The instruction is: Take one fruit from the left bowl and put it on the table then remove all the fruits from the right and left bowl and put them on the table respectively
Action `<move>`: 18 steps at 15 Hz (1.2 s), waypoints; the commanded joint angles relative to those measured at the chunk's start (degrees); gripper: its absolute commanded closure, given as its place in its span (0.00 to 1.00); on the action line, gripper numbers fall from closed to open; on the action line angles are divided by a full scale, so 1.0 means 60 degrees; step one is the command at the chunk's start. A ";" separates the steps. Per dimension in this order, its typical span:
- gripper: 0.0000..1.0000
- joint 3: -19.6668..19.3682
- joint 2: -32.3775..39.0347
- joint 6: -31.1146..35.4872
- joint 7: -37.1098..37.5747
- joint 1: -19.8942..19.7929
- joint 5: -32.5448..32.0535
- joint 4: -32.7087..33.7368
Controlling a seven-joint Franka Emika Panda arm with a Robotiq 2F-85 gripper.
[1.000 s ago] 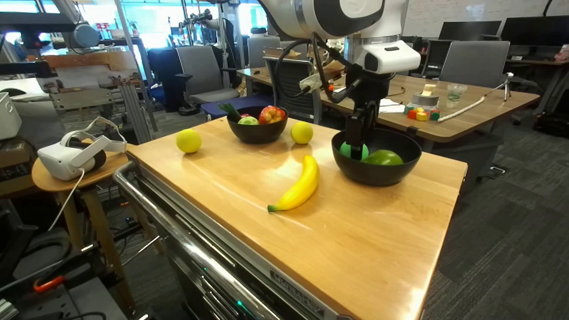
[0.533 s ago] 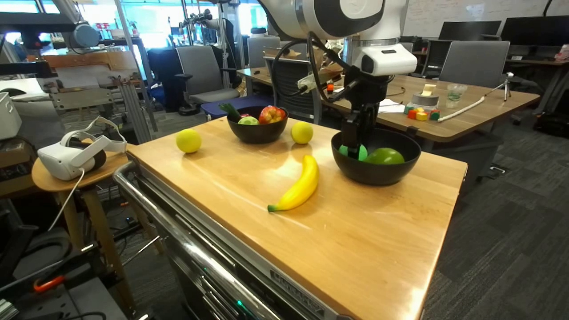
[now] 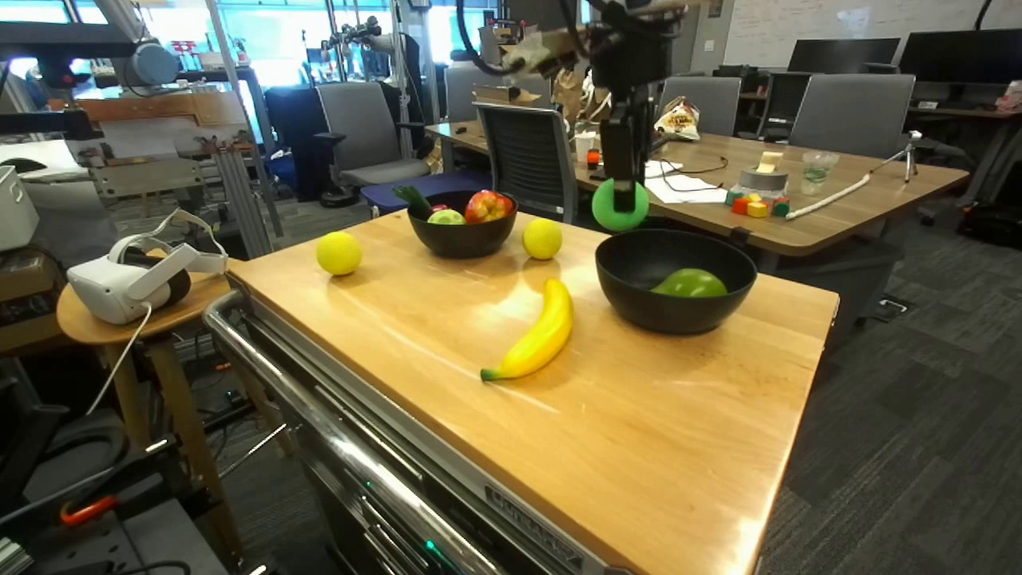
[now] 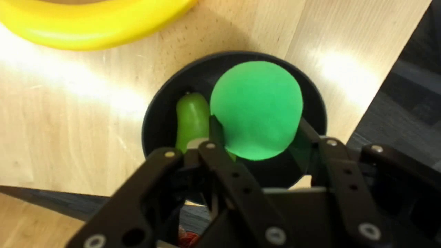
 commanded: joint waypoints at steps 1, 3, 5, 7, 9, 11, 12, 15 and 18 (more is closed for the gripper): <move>0.77 0.0424 -0.1979 -0.0825 -0.0827 0.0439 -0.0596 -0.1301; 0.77 0.0760 -0.2821 -0.1265 -0.1079 0.0637 -0.0818 -0.1943; 0.77 0.1079 -0.3370 -0.1436 -0.1048 0.0702 -0.0864 -0.2619; 0.77 0.1322 -0.3774 -0.0832 -0.0680 0.0686 -0.1281 -0.3563; 0.77 0.1452 -0.3905 -0.0526 -0.0526 0.0573 -0.1234 -0.4303; 0.77 0.1457 -0.3852 0.0241 -0.0471 0.0494 -0.1262 -0.4964; 0.77 0.1443 -0.3781 0.0594 -0.0435 0.0463 -0.1208 -0.5195; 0.77 0.1416 -0.3434 0.1842 -0.0578 0.0375 -0.1136 -0.5790; 0.54 0.1372 -0.3243 0.2433 -0.0666 0.0317 -0.1045 -0.6052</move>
